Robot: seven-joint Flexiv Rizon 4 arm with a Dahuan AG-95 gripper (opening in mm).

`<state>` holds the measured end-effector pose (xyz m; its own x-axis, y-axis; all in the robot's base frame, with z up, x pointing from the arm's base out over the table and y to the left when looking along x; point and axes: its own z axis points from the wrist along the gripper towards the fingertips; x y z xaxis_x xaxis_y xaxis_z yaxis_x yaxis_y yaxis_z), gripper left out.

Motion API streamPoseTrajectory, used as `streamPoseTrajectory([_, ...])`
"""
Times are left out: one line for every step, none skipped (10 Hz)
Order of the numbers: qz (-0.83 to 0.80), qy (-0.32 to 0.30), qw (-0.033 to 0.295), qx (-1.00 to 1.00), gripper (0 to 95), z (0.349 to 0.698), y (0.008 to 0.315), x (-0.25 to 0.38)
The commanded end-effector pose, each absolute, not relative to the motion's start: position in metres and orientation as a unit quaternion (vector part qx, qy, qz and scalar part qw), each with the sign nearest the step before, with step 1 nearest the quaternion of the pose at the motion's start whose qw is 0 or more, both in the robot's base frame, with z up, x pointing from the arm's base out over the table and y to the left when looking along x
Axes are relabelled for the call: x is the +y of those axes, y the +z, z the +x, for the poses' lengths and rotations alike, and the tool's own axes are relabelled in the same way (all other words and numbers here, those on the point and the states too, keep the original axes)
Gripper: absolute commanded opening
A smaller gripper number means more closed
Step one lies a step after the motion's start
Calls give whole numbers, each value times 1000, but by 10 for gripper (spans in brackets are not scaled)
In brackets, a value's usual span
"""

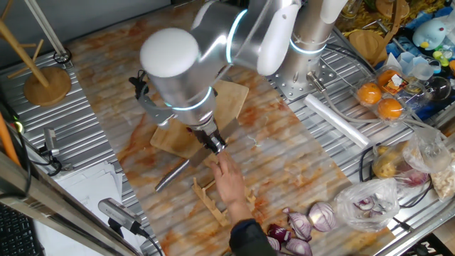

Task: Chop the onions

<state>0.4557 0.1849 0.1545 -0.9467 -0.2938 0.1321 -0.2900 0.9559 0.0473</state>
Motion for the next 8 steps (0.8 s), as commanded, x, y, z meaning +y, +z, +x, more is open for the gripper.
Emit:
streamPoseTrajectory([213, -8, 65, -975, 0, 445, 160, 149])
streamPoseTrajectory([213, -10, 66, -975, 0, 445, 160, 148])
streamPoseTrajectory([212, -12, 66, -975, 0, 445, 160, 148])
streamPoseTrajectory([208, -16, 65, -976, 0, 445, 160, 149])
streamPoseTrajectory([186, -21, 63, -980, 0, 447, 160, 153])
streamPoseTrajectory([168, -21, 63, -984, 0, 450, 160, 161])
streamPoseTrajectory([153, -17, 65, -986, 0, 456, 163, 170])
streamPoseTrajectory([142, -14, 65, -988, 0, 459, 164, 176])
